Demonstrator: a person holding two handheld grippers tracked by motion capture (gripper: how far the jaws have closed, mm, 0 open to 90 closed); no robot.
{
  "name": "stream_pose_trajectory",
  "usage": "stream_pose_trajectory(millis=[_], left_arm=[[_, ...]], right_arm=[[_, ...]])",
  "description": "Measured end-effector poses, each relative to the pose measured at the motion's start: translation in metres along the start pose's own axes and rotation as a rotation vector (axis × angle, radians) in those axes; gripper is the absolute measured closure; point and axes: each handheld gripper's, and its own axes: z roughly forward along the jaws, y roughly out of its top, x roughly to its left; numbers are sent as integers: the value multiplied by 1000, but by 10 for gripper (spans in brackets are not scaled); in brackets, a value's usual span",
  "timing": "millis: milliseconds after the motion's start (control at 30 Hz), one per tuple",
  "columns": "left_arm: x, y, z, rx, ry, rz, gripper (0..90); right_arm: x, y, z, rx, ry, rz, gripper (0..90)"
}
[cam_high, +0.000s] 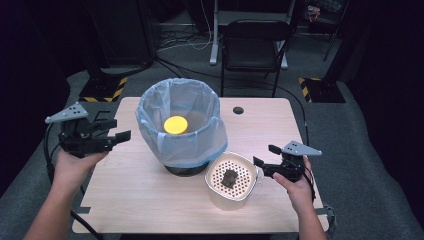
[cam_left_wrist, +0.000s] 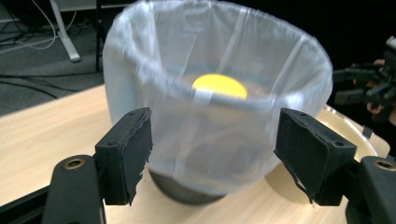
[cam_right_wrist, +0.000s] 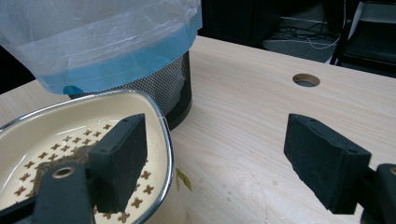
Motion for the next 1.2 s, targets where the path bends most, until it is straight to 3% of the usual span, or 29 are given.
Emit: stream_pose_trajectory(millis=[67,133,300,333,433,733,900,933,1067,1200], left_arm=[[1,-5,0,0,10,0,268],[5,-25,1,-16,16,-21,268],[12,-57,11,-4,24,-25,267],[12,-57,11,-4,24,-25,267],[12,-81,24,-5,19,-34,267],[12,-123,47,18,48,-6,261],[14,-145,57,39,24,-18,261],[16,-150,59,37,27,0,260],[21,-164,62,33,37,2,255],[31,-175,63,56,56,-39,255]], right_arm=[[-1,0,0,1,2,-3,212],[-2,-2,0,5,3,-6,212],[-4,-3,2,6,-3,3,212],[-4,-3,1,6,-5,5,211],[-5,-4,1,4,-5,7,212],[-9,-9,2,13,-14,12,212],[-12,-11,2,13,-24,12,213],[-12,-12,3,13,-24,12,215],[-14,-14,3,17,-30,10,215],[-15,-17,6,31,-42,9,215]])
